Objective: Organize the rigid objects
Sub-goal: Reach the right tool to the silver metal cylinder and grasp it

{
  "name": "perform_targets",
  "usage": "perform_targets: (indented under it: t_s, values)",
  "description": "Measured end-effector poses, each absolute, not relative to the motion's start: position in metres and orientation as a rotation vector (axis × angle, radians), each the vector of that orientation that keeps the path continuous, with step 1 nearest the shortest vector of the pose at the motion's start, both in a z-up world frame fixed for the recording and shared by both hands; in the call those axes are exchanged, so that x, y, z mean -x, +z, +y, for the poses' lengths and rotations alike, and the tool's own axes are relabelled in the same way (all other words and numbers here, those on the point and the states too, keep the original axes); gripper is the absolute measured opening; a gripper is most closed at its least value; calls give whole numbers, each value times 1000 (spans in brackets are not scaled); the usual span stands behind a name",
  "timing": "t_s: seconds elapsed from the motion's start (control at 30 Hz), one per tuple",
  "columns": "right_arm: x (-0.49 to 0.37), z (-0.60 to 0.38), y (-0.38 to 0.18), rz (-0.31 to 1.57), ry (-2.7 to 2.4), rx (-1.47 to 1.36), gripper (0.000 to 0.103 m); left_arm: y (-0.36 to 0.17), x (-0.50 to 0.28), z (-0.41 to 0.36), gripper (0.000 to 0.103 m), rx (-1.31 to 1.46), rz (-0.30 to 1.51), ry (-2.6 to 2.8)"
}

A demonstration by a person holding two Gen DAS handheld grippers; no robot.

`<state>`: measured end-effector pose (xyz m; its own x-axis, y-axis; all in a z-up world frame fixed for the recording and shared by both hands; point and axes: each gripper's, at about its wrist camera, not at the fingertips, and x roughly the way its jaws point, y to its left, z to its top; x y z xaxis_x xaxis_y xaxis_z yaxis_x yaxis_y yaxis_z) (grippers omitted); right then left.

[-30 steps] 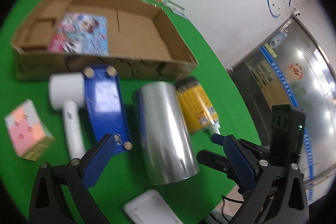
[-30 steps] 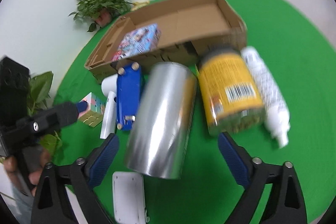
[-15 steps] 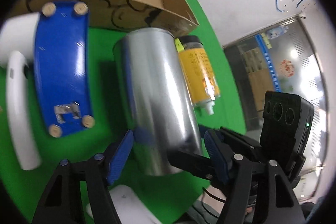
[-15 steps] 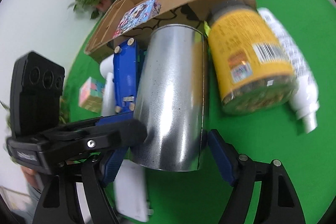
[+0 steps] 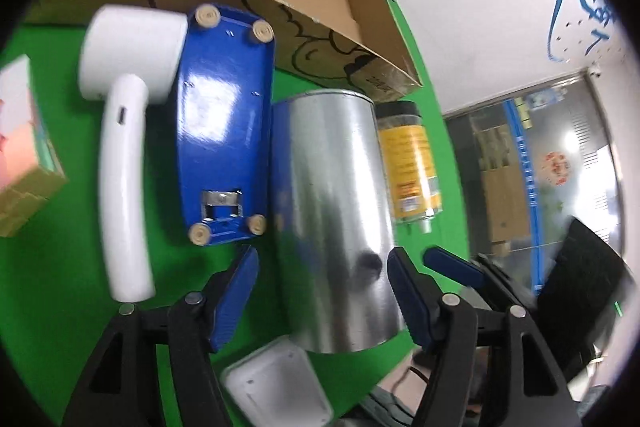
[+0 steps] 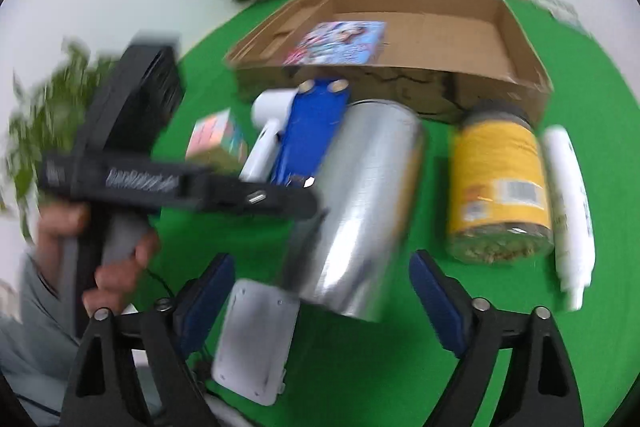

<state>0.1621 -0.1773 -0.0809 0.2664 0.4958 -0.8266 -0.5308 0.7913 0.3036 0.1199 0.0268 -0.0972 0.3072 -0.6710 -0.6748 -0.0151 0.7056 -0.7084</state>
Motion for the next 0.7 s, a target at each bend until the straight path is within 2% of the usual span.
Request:
perform_targets:
  t_s: [0.07,0.1,0.2,0.27,0.53,0.7]
  values:
    - [-181,-190,-97,1189,667,-57,89,-103,-125,22,68,696,1210,-502]
    - [-189,-193,-107,1238,664,-100,85,-105,-127,20,70,705,1216,-512]
    - [-198,-194,-121,1293,679,-182,82,-108,-135,11,71,704,1227,-533]
    - [-200,-187,-124,1295,682,-183,79,-105,-136,7,71,665,1221,-536]
    - [-192,-169,-126,1267,661,-134,80,-97,-137,-4,70,625,1198,-536]
    - [-172,-169,-97,1184,667,-116,79,-69,-128,3,69,597,1121,-545]
